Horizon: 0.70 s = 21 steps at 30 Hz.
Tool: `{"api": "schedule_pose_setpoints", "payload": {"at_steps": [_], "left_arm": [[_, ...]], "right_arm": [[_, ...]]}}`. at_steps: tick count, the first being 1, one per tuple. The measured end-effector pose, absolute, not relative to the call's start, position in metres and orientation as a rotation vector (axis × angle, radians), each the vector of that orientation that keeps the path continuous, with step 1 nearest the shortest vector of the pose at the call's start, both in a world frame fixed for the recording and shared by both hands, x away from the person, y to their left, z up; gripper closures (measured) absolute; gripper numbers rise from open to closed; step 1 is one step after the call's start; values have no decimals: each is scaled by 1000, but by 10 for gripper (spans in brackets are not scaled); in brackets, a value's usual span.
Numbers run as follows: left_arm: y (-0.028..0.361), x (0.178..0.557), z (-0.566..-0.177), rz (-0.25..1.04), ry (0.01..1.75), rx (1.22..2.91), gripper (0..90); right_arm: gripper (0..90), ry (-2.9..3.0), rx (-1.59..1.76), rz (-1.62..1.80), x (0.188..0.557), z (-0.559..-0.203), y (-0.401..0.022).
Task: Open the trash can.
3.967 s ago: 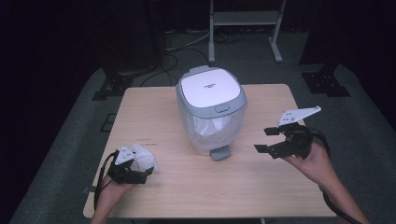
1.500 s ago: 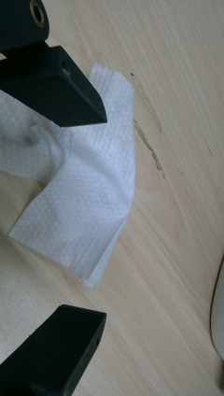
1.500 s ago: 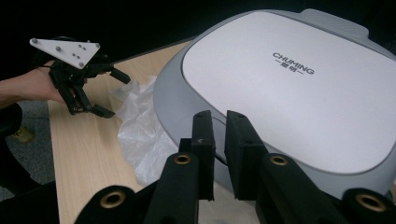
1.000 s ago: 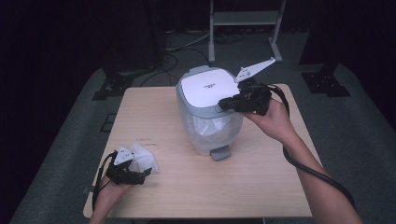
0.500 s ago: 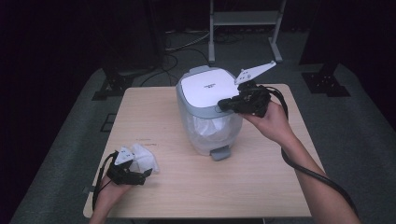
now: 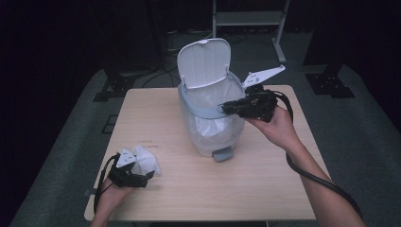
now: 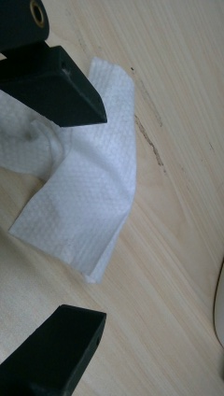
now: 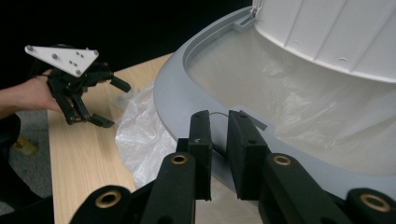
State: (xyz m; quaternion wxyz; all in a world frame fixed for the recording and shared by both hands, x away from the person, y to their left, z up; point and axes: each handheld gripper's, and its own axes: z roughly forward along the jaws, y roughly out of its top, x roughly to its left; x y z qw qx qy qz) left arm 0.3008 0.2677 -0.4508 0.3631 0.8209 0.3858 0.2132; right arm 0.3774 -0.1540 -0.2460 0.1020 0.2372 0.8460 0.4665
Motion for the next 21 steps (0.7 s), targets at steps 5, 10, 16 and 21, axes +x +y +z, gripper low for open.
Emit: {"api": "schedule_pose_setpoints", "payload": {"at_steps": [5, 10, 16, 21], "left_arm": [[269, 302, -452, 542, 1002, 2117, 45], [269, 301, -451, 542, 1008, 2113, 45], [269, 302, -452, 536, 1014, 2108, 52], [270, 302, -452, 535, 1016, 2114, 52]], "right_arm": [[764, 2474, 711, 1399, 370, -251, -171], [755, 2455, 740, 1413, 361, -254, -192], [737, 2455, 786, 1379, 354, -265, -212], [693, 2453, 823, 1365, 351, -280, -224]]}}
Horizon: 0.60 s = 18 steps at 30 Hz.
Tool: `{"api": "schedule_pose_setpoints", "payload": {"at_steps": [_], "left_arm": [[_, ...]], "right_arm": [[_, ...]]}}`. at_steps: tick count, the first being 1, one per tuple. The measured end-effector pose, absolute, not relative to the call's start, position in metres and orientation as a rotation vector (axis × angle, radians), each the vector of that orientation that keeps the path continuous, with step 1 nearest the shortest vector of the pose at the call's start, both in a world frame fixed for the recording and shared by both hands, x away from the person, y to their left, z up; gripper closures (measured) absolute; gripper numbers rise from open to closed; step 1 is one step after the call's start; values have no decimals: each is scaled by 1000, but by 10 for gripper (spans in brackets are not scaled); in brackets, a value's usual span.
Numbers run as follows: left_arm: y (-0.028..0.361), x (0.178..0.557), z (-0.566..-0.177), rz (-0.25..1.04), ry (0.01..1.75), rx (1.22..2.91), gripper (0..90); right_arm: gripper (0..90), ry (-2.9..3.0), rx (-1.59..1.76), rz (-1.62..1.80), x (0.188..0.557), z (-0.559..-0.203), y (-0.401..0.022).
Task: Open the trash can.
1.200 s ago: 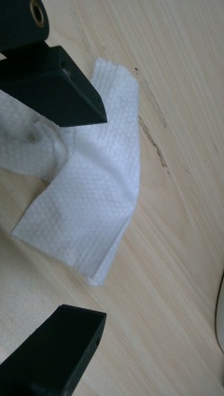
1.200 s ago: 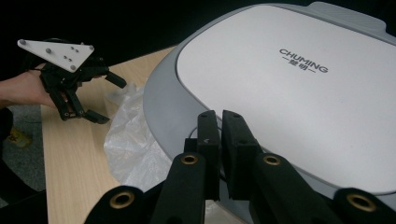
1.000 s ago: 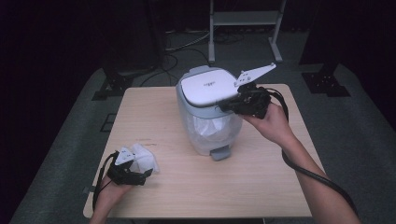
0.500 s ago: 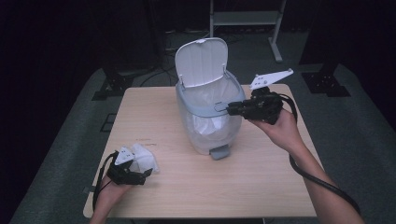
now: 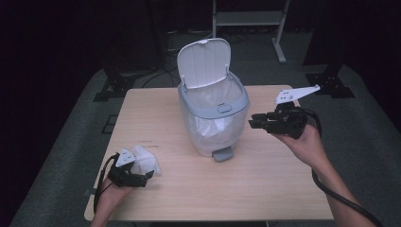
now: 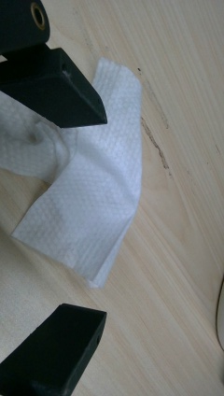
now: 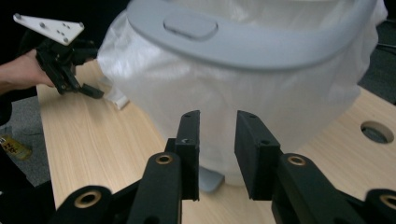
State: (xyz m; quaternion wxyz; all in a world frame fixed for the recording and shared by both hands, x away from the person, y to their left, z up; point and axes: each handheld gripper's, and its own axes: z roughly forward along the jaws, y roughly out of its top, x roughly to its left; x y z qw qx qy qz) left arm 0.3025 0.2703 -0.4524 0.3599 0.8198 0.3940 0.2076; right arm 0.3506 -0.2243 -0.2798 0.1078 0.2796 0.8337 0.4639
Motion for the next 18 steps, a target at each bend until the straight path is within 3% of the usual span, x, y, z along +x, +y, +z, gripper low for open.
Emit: {"api": "schedule_pose_setpoints", "payload": {"at_steps": [17, 18], "left_arm": [[272, 307, -456, 540, 1030, 2137, 89], [273, 307, -456, 542, 1027, 2137, 121]], "right_arm": [[543, 2493, 880, 1321, 341, -332, -238], [532, 2498, 884, 1318, 340, -337, -239]]}}
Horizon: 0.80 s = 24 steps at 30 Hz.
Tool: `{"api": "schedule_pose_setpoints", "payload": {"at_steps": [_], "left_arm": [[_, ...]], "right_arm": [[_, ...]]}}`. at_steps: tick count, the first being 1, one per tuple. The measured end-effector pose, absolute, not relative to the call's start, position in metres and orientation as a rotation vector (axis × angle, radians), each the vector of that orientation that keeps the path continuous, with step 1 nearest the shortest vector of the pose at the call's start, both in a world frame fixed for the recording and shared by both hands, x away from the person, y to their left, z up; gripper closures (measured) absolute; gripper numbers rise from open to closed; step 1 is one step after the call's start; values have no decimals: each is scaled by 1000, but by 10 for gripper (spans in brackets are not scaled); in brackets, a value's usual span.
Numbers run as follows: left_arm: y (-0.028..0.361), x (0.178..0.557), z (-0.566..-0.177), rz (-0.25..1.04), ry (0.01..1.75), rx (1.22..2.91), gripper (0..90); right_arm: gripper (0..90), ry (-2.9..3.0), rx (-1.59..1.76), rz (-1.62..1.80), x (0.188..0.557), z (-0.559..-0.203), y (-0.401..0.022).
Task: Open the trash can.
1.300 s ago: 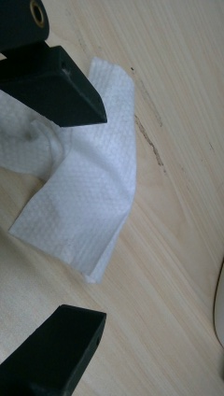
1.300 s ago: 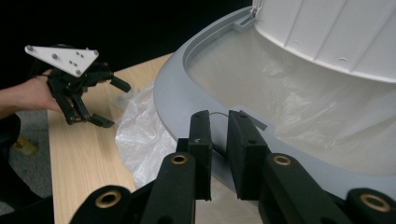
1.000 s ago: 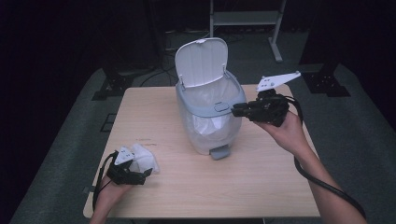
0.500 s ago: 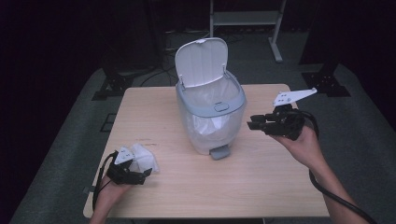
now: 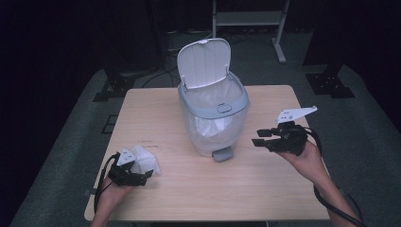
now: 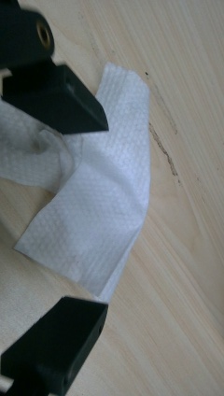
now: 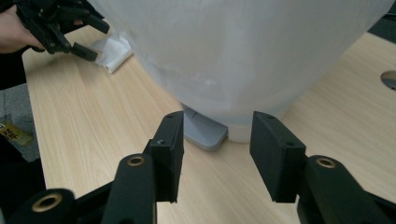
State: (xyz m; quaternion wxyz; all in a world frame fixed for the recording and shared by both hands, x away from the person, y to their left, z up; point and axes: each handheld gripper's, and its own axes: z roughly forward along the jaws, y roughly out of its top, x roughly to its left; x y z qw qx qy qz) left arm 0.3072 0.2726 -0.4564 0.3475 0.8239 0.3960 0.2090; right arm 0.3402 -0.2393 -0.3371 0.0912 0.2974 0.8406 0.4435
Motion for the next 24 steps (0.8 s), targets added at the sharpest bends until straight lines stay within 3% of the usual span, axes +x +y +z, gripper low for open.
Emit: {"api": "schedule_pose_setpoints", "payload": {"at_steps": [10, 24], "left_arm": [[274, 313, -461, 535, 1047, 2159, 138], [275, 323, -471, 482, 1051, 2188, 317]], "right_arm": [[493, 2532, 923, 1305, 328, -375, -246], [450, 2558, 994, 1318, 309, -418, -259]]}}
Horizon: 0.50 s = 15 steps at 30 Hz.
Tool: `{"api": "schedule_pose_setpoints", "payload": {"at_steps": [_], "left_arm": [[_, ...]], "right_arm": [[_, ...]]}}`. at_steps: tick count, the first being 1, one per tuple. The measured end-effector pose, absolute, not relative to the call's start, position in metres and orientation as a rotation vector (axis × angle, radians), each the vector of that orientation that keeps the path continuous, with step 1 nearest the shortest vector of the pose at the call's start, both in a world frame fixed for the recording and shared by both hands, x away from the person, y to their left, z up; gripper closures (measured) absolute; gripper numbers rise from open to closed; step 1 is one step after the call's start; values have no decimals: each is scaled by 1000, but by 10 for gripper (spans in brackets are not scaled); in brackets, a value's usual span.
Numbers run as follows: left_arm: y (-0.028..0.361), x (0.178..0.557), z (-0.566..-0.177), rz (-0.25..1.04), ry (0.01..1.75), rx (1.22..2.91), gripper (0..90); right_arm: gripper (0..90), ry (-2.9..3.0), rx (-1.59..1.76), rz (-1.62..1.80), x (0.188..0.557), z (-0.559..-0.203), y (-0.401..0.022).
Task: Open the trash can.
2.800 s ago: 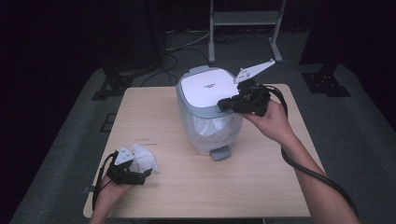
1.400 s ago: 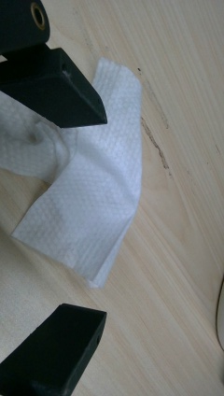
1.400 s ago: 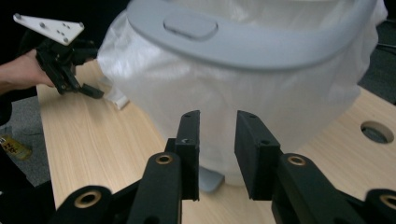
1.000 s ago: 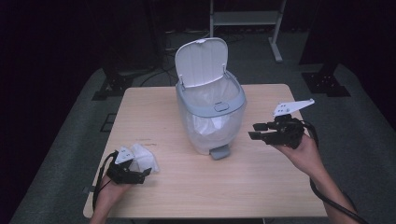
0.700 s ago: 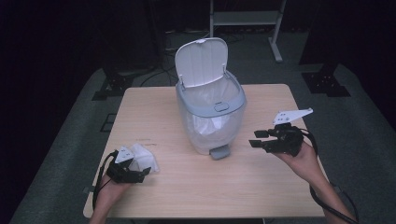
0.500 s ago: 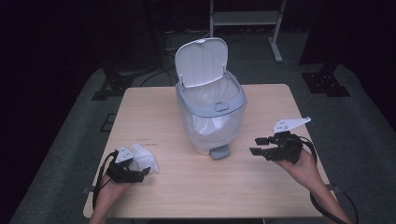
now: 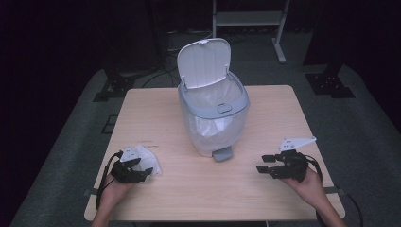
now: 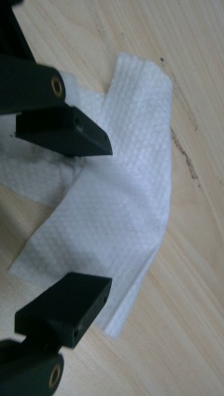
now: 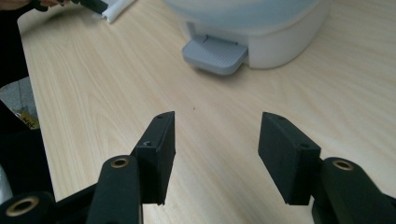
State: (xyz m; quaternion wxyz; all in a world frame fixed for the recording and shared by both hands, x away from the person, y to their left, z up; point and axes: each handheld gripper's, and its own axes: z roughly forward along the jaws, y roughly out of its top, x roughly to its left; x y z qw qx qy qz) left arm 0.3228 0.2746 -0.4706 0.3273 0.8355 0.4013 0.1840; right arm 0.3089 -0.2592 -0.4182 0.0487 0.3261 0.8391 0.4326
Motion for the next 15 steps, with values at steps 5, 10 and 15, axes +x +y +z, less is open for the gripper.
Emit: {"api": "schedule_pose_setpoints", "payload": {"at_steps": [5, 10, 15], "left_arm": [[274, 323, -471, 469, 1057, 2188, 365], [273, 323, -470, 461, 1044, 2186, 472], [271, 323, -469, 457, 1030, 2188, 587]], "right_arm": [[446, 2569, 990, 1301, 302, -429, -260], [445, 2575, 1000, 1294, 299, -438, -262], [439, 2573, 1005, 1304, 299, -446, -264]]}}
